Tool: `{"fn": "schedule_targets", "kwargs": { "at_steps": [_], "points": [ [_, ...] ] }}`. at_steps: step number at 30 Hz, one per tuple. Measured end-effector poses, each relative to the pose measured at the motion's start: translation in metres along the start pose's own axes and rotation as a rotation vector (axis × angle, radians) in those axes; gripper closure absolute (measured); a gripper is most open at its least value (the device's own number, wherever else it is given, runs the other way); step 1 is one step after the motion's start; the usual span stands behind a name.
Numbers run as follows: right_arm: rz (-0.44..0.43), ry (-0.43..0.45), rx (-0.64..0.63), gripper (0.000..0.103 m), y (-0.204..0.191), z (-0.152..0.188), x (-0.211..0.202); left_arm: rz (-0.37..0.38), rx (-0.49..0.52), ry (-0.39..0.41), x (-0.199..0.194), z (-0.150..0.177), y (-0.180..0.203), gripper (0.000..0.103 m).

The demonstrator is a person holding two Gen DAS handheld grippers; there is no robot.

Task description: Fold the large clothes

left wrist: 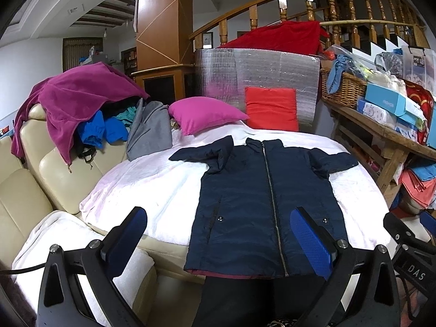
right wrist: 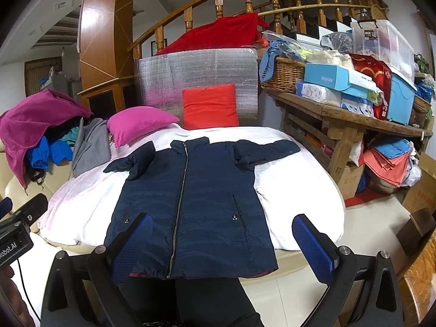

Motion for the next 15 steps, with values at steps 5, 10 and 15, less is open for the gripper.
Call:
{"fn": "schedule_targets", "kwargs": {
  "at_steps": [5, 10, 15],
  "points": [
    [0.000, -0.004, -0.003, 0.000, -0.0025, -0.0015, 0.0015, -0.002, -0.004, -0.006, 0.0020, 0.0013, -0.0017, 0.000],
    [-0.005, -0.005, -0.014, 0.000, -0.0074, -0.0015, 0.0017, -0.008, 0.000, 0.004, 0.0005, 0.0006, -0.0020, 0.000],
    [-0.009, -0.008, -0.006, 0.000, -0.0054, -0.0024, 0.0043, -0.009, 0.005, -0.002, 0.0029, 0.0010, -0.0013, 0.000]
  ]
}}
Point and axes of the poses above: each gripper's, at about its wrist camera, not at the fingertips, and x roughly the way its jaws point, y to its right, z to its underside, the point moved 3 cm from there along x, roughly the way its jaws point, and after that the axes turned 1 degree about -y, right-handed, at the moved point
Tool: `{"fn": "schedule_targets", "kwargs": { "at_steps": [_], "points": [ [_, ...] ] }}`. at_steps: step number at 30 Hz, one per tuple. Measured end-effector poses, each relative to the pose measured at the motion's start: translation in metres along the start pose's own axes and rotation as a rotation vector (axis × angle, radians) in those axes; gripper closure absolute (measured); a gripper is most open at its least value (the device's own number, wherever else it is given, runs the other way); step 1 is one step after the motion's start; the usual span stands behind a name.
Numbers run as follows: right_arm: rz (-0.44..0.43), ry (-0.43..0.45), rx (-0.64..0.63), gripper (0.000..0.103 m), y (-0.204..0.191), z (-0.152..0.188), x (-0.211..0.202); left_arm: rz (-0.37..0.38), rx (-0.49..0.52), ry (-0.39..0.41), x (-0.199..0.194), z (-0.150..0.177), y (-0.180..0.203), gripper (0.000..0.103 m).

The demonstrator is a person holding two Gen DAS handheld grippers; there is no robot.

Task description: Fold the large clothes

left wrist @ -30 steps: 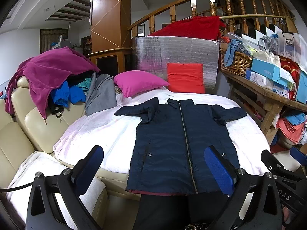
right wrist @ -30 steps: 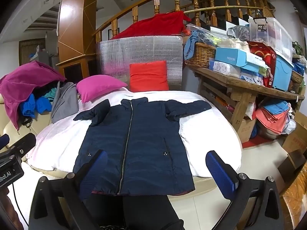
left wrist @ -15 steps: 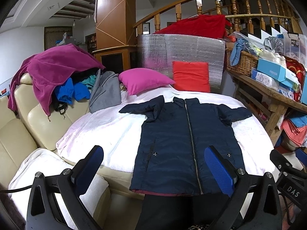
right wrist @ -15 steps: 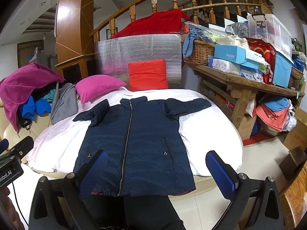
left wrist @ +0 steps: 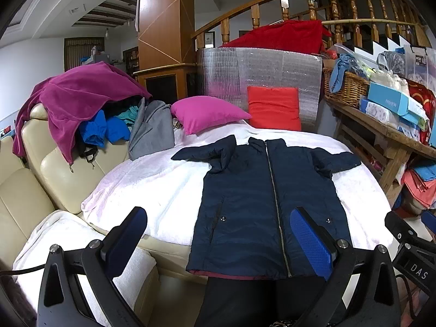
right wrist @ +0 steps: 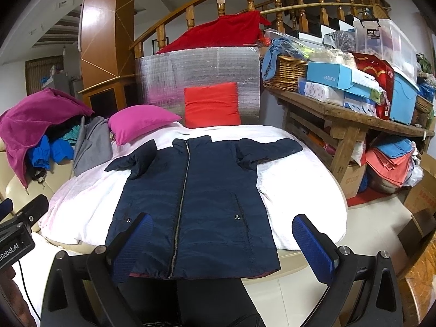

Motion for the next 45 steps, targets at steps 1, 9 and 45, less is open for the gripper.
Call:
{"fn": "schedule_targets", "kwargs": {
  "at_steps": [1, 9, 45],
  "points": [
    [0.001, 0.000, 0.001, 0.000, 0.000, -0.001, 0.000, -0.001, 0.002, -0.001, 0.001, 0.000, 0.000, 0.000],
    [0.025, -0.002, 0.005, 0.000, 0.007, -0.007, 0.011, -0.006, 0.014, -0.019, 0.014, 0.000, 0.004, 0.000],
    [0.054, -0.150, 0.061, 0.000, 0.029, -0.044, 0.130, -0.098, 0.034, -0.134, 0.115, -0.032, 0.027, 0.000]
  ]
}}
Point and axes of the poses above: each gripper's, at about its wrist camera, not at the fingertips, and x roughly the way its jaws point, y to its right, z to its underside, the point moved 3 cm from there along x, roughly the way its jaws point, and after that the axes turned 1 degree about -y, right-handed, at the moved point
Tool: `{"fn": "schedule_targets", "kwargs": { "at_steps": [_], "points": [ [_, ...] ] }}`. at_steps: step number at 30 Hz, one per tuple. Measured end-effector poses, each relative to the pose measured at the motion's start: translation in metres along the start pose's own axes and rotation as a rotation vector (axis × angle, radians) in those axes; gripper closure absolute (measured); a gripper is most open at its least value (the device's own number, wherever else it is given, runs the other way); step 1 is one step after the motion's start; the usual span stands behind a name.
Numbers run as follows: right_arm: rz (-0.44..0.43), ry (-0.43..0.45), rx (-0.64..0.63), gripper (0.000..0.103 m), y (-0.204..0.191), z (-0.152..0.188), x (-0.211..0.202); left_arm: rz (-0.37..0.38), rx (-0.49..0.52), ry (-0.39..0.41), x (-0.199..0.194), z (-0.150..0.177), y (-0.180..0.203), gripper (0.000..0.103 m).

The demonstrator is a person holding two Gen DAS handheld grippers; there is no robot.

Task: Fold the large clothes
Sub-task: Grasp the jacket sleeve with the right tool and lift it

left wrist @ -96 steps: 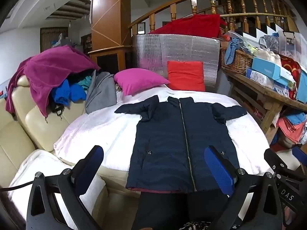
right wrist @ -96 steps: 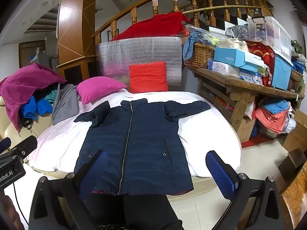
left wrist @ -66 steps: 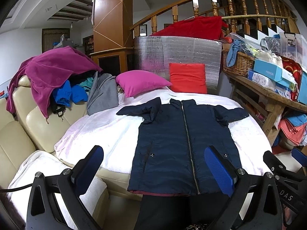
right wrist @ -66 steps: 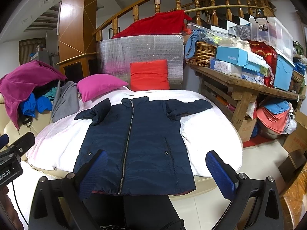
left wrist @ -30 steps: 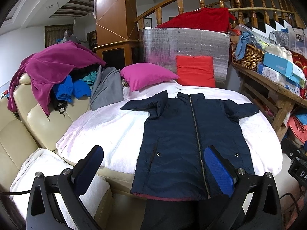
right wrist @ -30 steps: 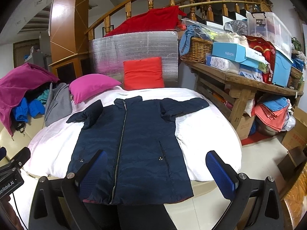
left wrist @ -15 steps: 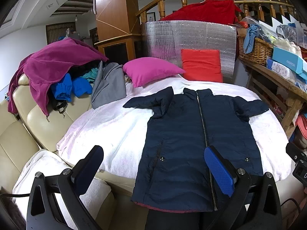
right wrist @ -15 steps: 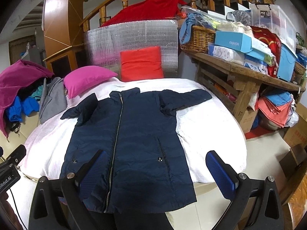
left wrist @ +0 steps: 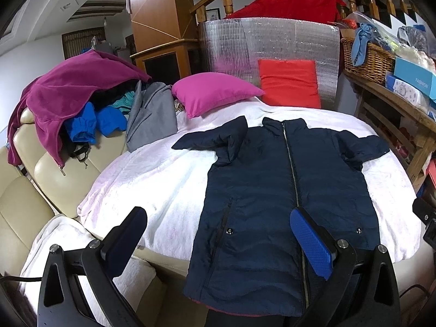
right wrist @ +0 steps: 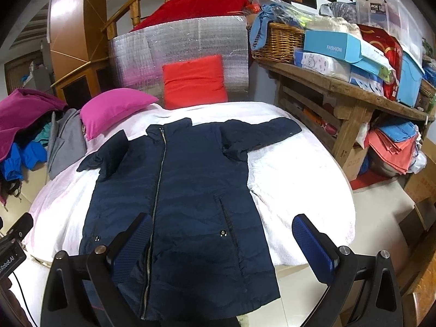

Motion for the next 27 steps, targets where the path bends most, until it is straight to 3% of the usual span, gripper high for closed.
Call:
{"fn": "schedule_targets", "kwargs": {
  "at_steps": [9, 16, 18, 23, 27],
  "points": [
    [0.019, -0.014, 0.011, 0.000, 0.005, -0.021, 0.027, -0.008, 0.006, -0.039, 0.028, -0.008, 0.007, 0.000],
    [0.001, -0.027, 0.079, 0.000, 0.031, -0.047, 0.065, 0.045, 0.014, -0.166, 0.074, 0.001, 0.024, 0.000],
    [-0.034, -0.033, 0.102, 0.000, 0.041, -0.051, 0.074, 0.054, 0.022, -0.202, 0.084, 0.008, 0.029, 0.000],
    [-0.261, -0.114, 0.264, 0.000, 0.082, -0.051, 0.115, 0.053, 0.053, -0.287, 0.105, 0.028, 0.043, 0.000],
    [-0.303, -0.137, 0.413, 0.000, 0.131, -0.050, 0.157, 0.034, 0.071, -0.319, 0.114, 0.034, 0.048, 0.000]
  ]
}}
Point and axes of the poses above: each gripper's, at about its wrist camera, not at the fingertips, and x roughly the way its jaws point, y to its right, z to its underside, the point moved 3 cm from there along x, roughly the way its jaws point, and after that the axes turned 1 degree about -y, right-handed, at the moved point
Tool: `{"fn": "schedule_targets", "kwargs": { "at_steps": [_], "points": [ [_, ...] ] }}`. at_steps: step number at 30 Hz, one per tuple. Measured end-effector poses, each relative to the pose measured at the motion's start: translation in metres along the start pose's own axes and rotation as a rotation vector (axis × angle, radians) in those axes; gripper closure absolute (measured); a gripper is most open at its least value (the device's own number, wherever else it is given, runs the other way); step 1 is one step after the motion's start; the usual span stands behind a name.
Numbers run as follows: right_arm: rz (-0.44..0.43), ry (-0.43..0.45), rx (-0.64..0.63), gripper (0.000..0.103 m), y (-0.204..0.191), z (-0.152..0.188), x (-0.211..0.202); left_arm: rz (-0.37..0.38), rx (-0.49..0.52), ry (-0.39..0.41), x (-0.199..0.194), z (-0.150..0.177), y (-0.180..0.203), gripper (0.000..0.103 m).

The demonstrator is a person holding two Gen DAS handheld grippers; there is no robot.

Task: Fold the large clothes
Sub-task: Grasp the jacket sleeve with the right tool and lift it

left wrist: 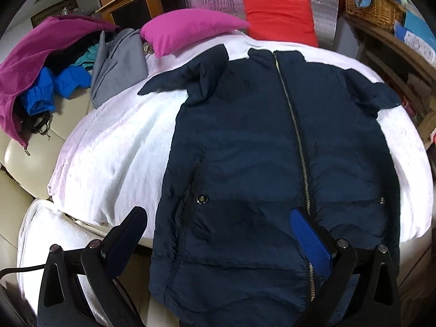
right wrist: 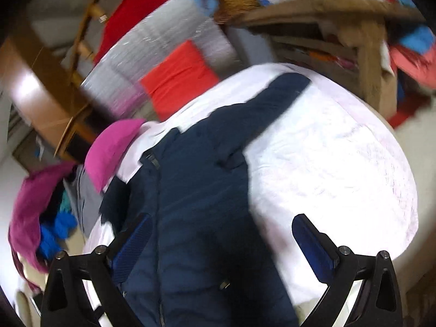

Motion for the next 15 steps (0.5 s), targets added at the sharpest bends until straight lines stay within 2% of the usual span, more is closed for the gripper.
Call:
{"fn": "schedule_targets", "kwargs": {
  "at_steps": [1, 3, 6, 15],
  "points": [
    [-0.030, -0.009, 0.017, 0.000, 0.008, -0.005, 0.005, -0.003, 0.002, -0.002, 0.002, -0.001, 0.000, 0.000],
    [-0.127, -0.035, 0.131, 0.000, 0.034, -0.025, 0.027, -0.011, 0.007, -0.004, 0.005, -0.003, 0.001, 0.000],
    [-0.188, -0.037, 0.250, 0.000, 0.061, -0.050, 0.055, -0.024, 0.019, -0.006, 0.010, -0.005, 0.003, 0.000],
    [-0.268, -0.039, 0.470, 0.000, 0.106, -0.103, 0.148, -0.032, 0.059, -0.054, 0.029, -0.007, 0.015, 0.000]
  ]
}}
Point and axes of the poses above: each gripper's, at about its wrist camera, not at the fingertips, and x roughly the way its jaws point, y to its right, z to its underside, the point moved 3 cm from there along x, roughly the way its jaws point, and after that the axes turned 1 degree about -y, right-handed, at the moved point
